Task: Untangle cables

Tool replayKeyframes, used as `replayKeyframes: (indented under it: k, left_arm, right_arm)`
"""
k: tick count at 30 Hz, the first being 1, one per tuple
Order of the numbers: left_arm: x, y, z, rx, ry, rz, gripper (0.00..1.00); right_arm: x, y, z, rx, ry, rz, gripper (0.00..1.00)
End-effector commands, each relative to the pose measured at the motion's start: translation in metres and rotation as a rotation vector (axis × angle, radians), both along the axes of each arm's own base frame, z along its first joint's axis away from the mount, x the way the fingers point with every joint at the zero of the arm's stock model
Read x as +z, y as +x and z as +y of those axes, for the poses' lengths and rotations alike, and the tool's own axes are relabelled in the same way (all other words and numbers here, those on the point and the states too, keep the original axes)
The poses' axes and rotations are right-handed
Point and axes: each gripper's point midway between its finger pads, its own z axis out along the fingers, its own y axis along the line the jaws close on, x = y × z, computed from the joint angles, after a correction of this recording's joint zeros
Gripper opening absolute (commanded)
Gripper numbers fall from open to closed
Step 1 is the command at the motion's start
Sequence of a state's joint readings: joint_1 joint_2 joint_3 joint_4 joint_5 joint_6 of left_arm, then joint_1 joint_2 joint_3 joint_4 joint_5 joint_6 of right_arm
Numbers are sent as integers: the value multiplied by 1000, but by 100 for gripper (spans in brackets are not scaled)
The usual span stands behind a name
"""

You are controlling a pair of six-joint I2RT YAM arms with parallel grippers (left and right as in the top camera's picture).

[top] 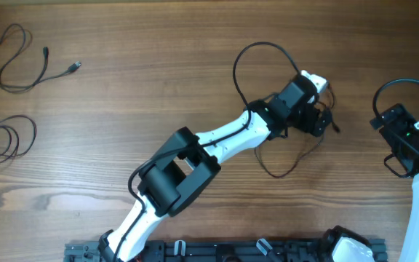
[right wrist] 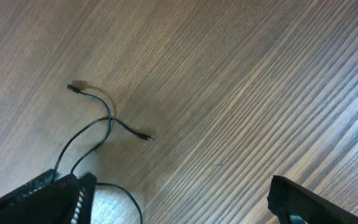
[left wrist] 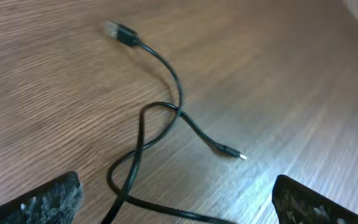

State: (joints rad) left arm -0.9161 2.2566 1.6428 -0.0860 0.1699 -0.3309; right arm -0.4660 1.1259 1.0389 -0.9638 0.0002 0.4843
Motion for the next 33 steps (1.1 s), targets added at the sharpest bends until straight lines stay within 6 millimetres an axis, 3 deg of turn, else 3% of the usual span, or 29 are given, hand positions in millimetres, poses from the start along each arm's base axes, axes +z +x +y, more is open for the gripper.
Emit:
replayKeyframes:
  k: [1,4,7,12,16,25,28,31,32,33]
  left_arm:
    - [23,9,1,194,-13,-40,100]
    - [9,3,0,187,18,-26,89]
    - [-16,-5,15,188,116,28,81]
    - [-33,-11,22,186,167,58,71]
    - [-37,-14,26,184,189,71,57]
    - [-48,-28,28,150,225,120,54]
    - [-70,-39,26,113,252,158,57]
    - [-76,-47,25,83,252,191,29]
    - [-73,-45,26,67,258,175,9]
    - [-66,-42,31,46,272,153,4]
  right_arm:
    - [9,1,1,14,-8,-18,100]
    - [8,-1,1,14,-5,-12,100]
    - [7,-2,2,17,-3,-4,100]
    - [5,-5,4,17,5,10,100]
    - [4,-6,5,20,11,15,100]
    - [1,-5,12,55,36,14,100]
    - [1,-5,12,56,36,14,100]
    - [2,-5,11,56,35,13,100]
    - [2,-5,11,56,34,10,100]
    - [2,-5,11,56,33,10,100]
